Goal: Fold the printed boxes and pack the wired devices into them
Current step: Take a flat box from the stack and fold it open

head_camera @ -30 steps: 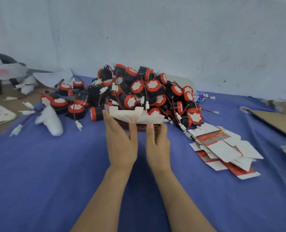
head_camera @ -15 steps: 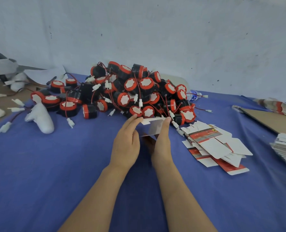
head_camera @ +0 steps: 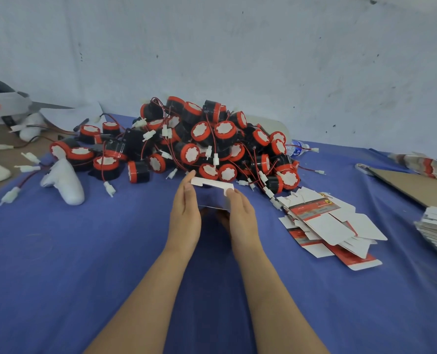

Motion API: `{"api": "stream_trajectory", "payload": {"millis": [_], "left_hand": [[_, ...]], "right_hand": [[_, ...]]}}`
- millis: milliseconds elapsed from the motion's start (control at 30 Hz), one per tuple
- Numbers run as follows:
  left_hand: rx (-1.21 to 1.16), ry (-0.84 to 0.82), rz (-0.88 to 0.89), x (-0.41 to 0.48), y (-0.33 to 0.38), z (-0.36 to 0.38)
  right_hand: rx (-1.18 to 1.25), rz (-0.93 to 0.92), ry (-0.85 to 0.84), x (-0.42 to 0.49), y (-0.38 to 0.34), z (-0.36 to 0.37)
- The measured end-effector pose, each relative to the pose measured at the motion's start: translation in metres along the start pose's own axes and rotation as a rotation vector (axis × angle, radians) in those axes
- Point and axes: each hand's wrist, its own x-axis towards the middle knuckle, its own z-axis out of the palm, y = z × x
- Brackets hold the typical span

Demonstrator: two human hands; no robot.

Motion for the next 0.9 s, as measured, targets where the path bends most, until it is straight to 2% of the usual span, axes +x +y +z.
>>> {"api": "stream_trajectory", "payload": {"millis": [233, 333, 600, 767, 900], "left_hand": [[-0.064, 0.022, -0.054, 0.0016, 0.0036, 0.0001], [0.024, 0.018, -0.017, 0.0001, 0.0013, -0.0023], [-0.005, -0.051, -0.081, 0.0021, 0.0006, -0.0037], [-0.013, -0.028, -0.093, 0.0020, 0.0005, -0.0017], [-0.037, -0.013, -0.137, 0.0045, -0.0017, -0.0044]], "right_hand": [[0.017, -0.055, 0.020, -0.0006, 0.0032, -0.0023], [-0.037, -0.092, 0.007, -0.0014, 0.0034, -0.0014], [-0.160, -0.235, -0.104, -0.0059, 0.0067, -0.0035], [-0.061, -0.142, -0.042, -0.0028, 0.0041, -0.0044], [-0.059, -0.141, -0.048, -0.0040, 0.0044, -0.0021]]}}
